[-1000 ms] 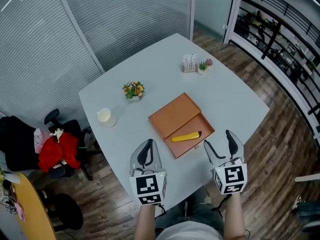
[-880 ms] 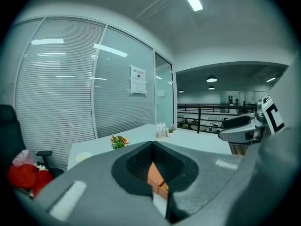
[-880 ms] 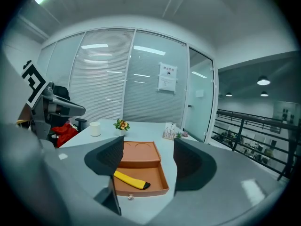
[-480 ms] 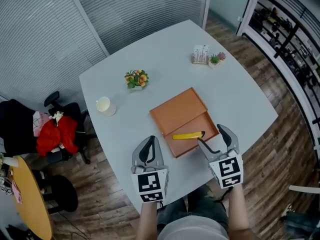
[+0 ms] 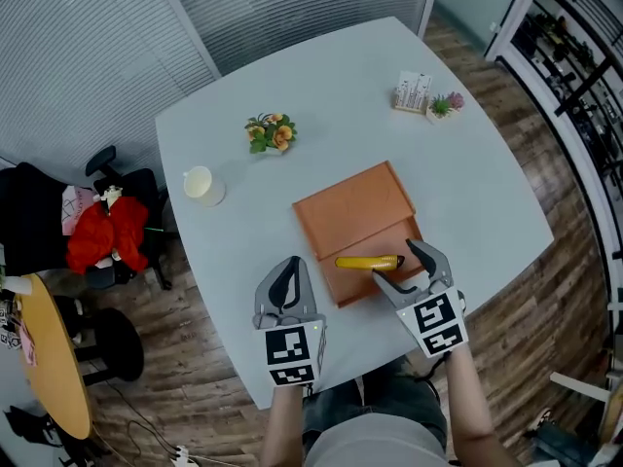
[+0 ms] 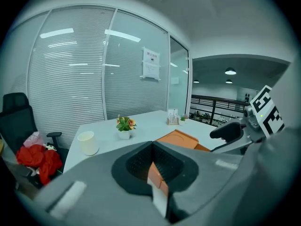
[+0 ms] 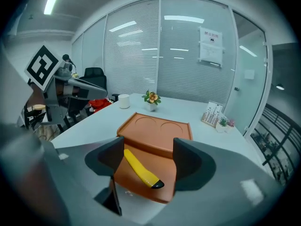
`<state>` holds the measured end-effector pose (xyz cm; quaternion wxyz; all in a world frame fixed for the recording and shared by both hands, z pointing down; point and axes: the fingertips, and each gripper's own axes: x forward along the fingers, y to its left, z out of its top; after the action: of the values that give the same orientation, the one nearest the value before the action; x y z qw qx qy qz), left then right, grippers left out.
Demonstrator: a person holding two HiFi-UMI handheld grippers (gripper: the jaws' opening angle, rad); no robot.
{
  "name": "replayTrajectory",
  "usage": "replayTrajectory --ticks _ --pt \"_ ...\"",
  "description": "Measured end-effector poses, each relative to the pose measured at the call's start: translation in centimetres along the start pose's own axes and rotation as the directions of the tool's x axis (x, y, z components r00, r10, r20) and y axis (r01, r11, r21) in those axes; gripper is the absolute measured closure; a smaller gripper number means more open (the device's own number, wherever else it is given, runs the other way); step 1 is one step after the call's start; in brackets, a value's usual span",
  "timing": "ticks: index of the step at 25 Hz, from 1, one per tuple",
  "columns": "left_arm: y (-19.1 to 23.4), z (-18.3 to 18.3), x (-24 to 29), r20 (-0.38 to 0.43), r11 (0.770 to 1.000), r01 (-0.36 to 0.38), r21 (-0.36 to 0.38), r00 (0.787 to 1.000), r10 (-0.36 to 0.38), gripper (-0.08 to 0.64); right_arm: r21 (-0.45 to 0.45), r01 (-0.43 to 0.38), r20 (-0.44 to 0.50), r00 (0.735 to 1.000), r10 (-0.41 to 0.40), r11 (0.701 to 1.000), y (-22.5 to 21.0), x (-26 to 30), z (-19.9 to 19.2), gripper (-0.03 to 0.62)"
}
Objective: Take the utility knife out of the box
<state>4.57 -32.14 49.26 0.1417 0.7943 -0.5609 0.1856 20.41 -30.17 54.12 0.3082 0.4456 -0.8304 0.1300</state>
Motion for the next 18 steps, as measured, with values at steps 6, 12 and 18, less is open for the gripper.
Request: replayTrajectory --ticks 6,12,18 --pt "-0.6 -2.0 1.2 -0.049 1.000 -0.002 -0.015 0.999 0.001 0.560 -0.052 -0.078 -0.099 0.992 0.072 0.996 0.2 2.3 -2.4 0.265" --pt "-0.8 -3.3 2.1 -0.083 0.999 -0.002 -0.039 0.997 -0.002 0.560 -0.129 -0.164 -0.217 0.967 0.133 0.978 1.0 4.1 -4.4 0.281" --pt "-1.0 -4.7 2.8 -0.119 0.999 0.006 -0.038 0.993 -0.010 0.560 -0.174 -0.265 -0.325 0.924 0.199 0.948 1.9 5.9 -6.3 0.313"
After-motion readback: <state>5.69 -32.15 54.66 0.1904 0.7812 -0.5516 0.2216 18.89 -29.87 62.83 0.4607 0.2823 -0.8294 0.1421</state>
